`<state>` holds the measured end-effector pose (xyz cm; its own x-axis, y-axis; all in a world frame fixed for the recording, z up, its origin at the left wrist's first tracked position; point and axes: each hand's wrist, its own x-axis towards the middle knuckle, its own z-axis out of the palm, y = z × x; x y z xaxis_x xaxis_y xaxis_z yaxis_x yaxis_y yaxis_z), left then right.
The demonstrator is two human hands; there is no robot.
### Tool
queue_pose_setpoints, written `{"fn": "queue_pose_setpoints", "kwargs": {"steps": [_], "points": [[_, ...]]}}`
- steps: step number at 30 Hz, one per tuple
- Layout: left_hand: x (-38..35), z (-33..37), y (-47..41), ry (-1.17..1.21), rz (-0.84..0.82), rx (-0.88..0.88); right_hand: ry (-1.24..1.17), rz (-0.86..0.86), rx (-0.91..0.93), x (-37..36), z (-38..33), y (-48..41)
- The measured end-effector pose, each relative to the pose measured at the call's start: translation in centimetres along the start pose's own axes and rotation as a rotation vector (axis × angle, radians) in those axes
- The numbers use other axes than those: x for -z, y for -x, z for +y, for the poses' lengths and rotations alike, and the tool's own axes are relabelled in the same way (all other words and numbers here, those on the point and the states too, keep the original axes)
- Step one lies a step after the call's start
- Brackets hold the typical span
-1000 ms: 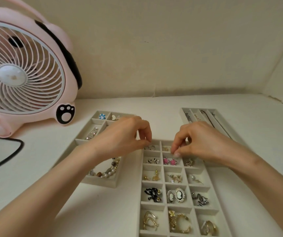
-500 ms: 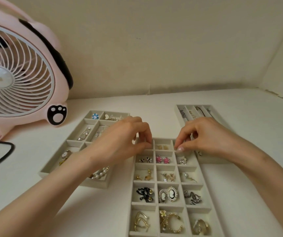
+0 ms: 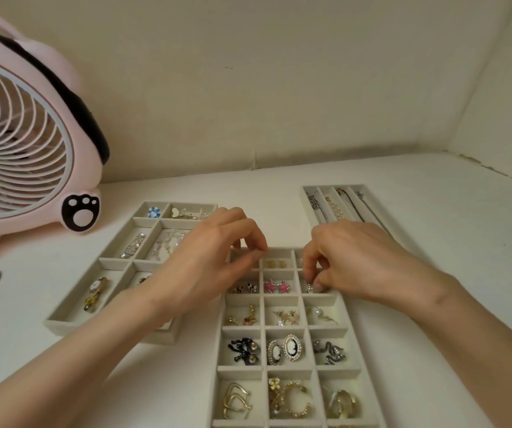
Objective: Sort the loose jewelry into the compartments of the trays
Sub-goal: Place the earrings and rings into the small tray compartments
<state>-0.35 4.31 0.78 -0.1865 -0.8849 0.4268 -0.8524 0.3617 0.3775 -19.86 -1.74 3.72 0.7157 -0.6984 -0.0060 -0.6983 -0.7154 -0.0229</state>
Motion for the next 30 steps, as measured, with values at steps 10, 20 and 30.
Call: {"fn": "queue_pose_setpoints", "kwargs": {"steps": [10,20,30], "points": [[-0.1,0.3,0.0,-0.004,0.006,-0.012,0.025,-0.015,0.110,-0.1,0.9,-0.1],[0.2,2.0,-1.1,0.040,-0.042,-0.017,-0.507,0.033,0.015,1.1,3.2,-0.1],[-1.9,5.9,-4.3,-0.333,-0.317,-0.109,-0.677,0.140,-0.097,1.0,5.1,-0.3]]}}
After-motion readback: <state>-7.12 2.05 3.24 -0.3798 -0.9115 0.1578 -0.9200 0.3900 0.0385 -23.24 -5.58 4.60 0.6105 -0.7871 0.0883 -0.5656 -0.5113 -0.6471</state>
